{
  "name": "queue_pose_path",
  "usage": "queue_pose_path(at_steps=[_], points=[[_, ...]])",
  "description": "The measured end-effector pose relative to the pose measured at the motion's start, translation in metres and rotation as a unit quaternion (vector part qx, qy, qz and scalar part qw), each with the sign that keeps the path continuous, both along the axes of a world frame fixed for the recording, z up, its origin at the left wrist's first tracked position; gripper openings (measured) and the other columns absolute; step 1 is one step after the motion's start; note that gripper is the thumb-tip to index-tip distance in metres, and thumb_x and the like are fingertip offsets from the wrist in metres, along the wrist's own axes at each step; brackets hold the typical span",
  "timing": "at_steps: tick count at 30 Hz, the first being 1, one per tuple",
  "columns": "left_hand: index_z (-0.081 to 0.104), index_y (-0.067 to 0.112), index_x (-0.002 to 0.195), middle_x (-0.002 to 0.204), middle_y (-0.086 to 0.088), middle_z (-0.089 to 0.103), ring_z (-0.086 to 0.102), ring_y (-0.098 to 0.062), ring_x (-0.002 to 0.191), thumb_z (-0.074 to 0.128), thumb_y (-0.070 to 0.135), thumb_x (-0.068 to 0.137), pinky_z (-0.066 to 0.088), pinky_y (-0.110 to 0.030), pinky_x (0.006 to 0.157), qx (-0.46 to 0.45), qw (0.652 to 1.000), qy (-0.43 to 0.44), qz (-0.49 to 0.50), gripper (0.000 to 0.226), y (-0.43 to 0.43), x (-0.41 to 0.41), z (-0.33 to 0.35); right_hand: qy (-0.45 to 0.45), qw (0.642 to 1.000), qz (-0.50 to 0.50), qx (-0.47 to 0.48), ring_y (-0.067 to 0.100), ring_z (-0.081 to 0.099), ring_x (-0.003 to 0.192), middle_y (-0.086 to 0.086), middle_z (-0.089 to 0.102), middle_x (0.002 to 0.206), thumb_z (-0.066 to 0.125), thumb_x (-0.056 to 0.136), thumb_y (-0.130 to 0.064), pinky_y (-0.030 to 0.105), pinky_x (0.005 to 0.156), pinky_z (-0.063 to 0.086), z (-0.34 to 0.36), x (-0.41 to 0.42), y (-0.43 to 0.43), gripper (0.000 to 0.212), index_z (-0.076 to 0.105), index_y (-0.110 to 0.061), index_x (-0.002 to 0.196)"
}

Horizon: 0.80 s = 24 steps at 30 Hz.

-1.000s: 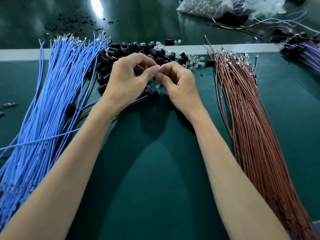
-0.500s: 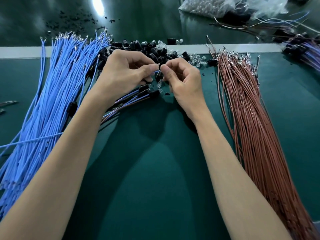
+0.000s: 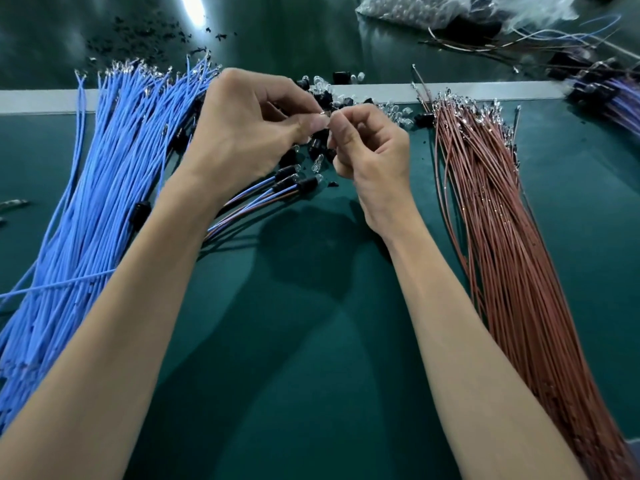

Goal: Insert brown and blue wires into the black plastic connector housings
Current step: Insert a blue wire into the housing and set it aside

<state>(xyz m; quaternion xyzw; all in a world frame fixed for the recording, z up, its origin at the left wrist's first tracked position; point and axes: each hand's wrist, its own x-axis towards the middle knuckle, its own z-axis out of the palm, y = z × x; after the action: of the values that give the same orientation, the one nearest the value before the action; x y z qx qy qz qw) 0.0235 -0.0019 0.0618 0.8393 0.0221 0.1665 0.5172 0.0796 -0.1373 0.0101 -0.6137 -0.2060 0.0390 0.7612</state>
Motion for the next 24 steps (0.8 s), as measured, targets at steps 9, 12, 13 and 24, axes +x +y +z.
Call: queue_pose_path(at_steps=[9,12,13,24], points=[[0.070,0.022,0.078,0.076,-0.010,0.071,0.066,-0.017,0.067,0.077,0.013,0.079,0.057,-0.040,0.077,-0.042,0.998,0.047,-0.002,0.011,0.005,0.002,-0.014,-0.029,0.996,-0.038,-0.079,0.005,0.044,0.050,-0.011,0.056,0.059,0.065,0.089,-0.010,0.016,0.050,0.035,-0.002,0.000,-0.002,0.016,0.063,-0.020,0.076],[0.070,0.021,0.077,0.077,-0.013,0.071,0.066,-0.018,0.068,0.077,0.011,0.078,0.058,-0.041,0.079,-0.048,0.998,0.045,0.007,0.013,0.005,0.002,-0.018,-0.014,0.996,-0.023,-0.087,-0.002,0.045,0.052,-0.013,0.057,0.059,0.062,0.089,-0.013,0.012,0.052,0.036,-0.002,0.001,-0.002,0.015,0.064,-0.020,0.076],[0.070,0.021,0.077,0.077,-0.015,0.070,0.065,-0.018,0.068,0.076,0.010,0.078,0.057,-0.042,0.079,-0.055,0.997,0.046,0.010,0.013,0.005,0.003,-0.019,0.011,0.997,-0.010,-0.082,-0.002,0.045,0.052,-0.013,0.058,0.062,0.058,0.090,-0.012,0.012,0.052,0.035,-0.002,0.002,-0.002,0.015,0.064,-0.020,0.078],[0.072,0.012,0.081,0.084,-0.025,0.070,0.062,-0.020,0.070,0.075,0.008,0.079,0.055,-0.036,0.077,-0.078,0.992,0.097,0.013,0.005,0.007,0.003,-0.024,0.013,0.994,-0.042,-0.096,0.007,0.070,0.077,0.015,0.070,0.091,0.056,0.094,-0.002,0.017,0.073,0.051,-0.011,0.011,-0.002,0.008,0.063,-0.007,0.094]])
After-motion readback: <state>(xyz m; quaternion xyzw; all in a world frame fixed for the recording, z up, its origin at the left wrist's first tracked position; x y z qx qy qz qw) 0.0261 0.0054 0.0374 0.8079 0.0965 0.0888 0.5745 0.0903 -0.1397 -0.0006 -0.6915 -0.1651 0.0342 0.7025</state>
